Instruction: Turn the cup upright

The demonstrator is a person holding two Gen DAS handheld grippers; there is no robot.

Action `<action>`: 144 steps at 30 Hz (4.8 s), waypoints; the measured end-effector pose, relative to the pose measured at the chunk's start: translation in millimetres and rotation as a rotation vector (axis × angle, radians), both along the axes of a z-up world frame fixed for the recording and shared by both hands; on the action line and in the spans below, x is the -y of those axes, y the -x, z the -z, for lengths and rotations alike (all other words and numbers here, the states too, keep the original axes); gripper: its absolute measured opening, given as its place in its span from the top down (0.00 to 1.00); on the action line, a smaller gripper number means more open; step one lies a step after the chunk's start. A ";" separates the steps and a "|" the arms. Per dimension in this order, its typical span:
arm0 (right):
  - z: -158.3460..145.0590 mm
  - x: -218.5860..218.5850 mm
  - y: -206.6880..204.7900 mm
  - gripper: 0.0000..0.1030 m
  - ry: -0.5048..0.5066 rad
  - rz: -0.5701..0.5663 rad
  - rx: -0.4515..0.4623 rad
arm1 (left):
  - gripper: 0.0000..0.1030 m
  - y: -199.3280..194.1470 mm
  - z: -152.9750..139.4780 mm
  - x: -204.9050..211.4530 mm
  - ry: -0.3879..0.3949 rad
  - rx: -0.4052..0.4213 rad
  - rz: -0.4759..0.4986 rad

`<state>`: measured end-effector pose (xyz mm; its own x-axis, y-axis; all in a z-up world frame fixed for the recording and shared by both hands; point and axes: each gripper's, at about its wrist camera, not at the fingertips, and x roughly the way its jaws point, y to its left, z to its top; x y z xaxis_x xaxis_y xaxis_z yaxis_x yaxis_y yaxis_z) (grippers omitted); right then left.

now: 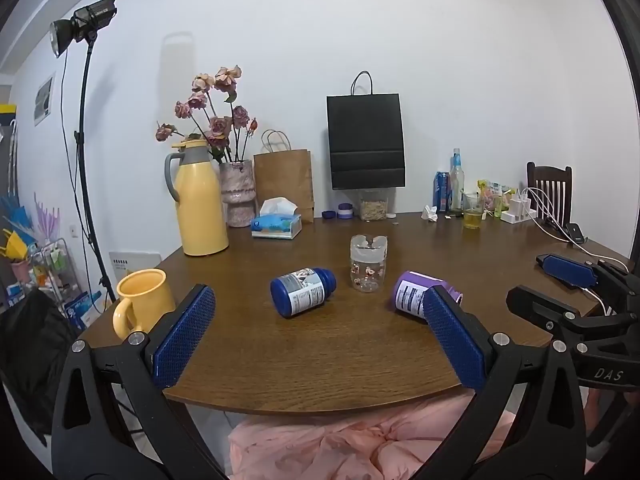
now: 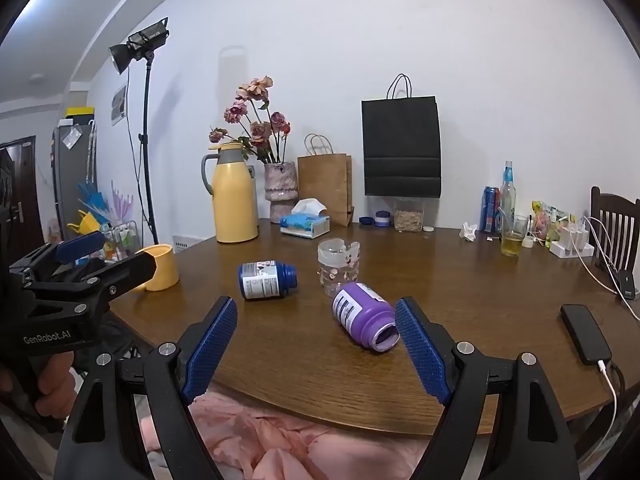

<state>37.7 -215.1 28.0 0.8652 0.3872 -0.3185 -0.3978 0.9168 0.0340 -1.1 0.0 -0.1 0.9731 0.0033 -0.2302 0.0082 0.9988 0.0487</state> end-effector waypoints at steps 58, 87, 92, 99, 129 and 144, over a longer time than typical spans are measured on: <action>-0.9 -0.6 4.0 0.17 -0.003 -0.001 0.004 | 0.00 -1.8 0.5 1.7 0.003 -0.012 -0.002; -0.4 -1.1 2.1 0.17 -0.003 -0.002 0.002 | 0.00 -2.4 -0.9 -0.7 0.005 -0.016 0.000; 1.7 -1.6 0.7 0.17 -0.006 -0.006 -0.006 | 0.00 -4.4 2.3 -1.5 0.009 -0.029 0.003; 17.7 3.8 -20.8 0.17 -0.019 0.027 -0.046 | 0.00 -38.5 8.8 3.5 0.019 -0.044 0.065; 80.4 53.5 -178.8 0.23 0.008 0.071 -0.314 | 0.46 -273.0 80.2 84.5 0.149 -0.480 0.311; 89.2 91.6 -194.0 0.24 -0.068 0.184 -0.345 | 0.32 -243.3 62.8 97.7 0.033 -0.451 0.368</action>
<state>231.7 -306.7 -61.3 0.7690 0.2660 -0.5812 -0.1817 0.9628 0.2003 242.2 -97.7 -62.8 0.7148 -0.3309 -0.6161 0.3675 0.9273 -0.0716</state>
